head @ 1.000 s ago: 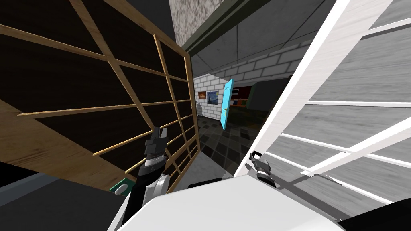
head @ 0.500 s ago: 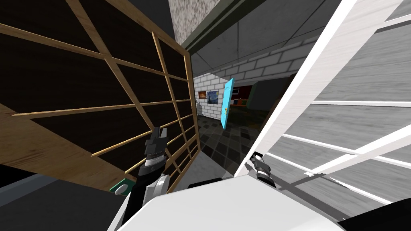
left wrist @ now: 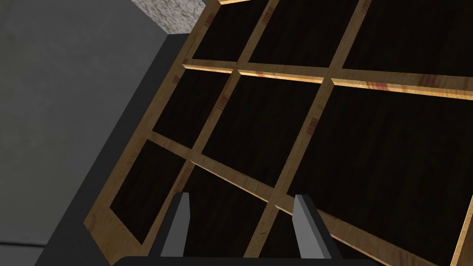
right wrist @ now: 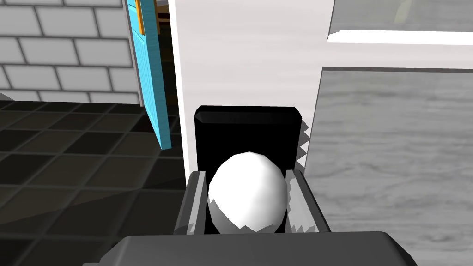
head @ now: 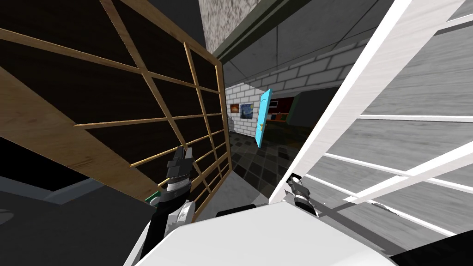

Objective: Pull the door open

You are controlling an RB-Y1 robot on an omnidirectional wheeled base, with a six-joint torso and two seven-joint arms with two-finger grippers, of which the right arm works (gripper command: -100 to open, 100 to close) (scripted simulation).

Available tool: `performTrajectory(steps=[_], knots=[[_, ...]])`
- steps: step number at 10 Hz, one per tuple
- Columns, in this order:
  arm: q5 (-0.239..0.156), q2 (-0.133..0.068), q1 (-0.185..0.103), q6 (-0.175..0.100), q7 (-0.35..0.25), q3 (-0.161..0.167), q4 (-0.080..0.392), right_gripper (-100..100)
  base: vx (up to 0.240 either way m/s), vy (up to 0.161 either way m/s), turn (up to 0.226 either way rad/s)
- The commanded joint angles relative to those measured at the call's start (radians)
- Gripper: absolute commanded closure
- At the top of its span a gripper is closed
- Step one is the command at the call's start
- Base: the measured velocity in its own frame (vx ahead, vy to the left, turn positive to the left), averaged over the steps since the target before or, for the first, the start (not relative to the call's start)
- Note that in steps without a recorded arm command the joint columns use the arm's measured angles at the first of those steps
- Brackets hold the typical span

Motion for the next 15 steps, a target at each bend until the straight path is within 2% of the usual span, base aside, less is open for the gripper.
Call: performTrajectory(steps=[1,9,10,15], knots=[[-0.002,0.005,-0.003,0.006,0.004,0.008,0.002,100,-0.202,0.017,0.100],[-0.015,0.004,-0.060,0.028,0.028,0.044,0.012,100,-0.244,0.022,0.157],[-0.014,0.003,-0.054,0.031,0.026,0.042,0.009,100,-0.092,0.015,0.033],[0.026,-0.008,-0.037,0.026,-0.014,0.104,-0.015,100,-0.210,0.042,0.057]])
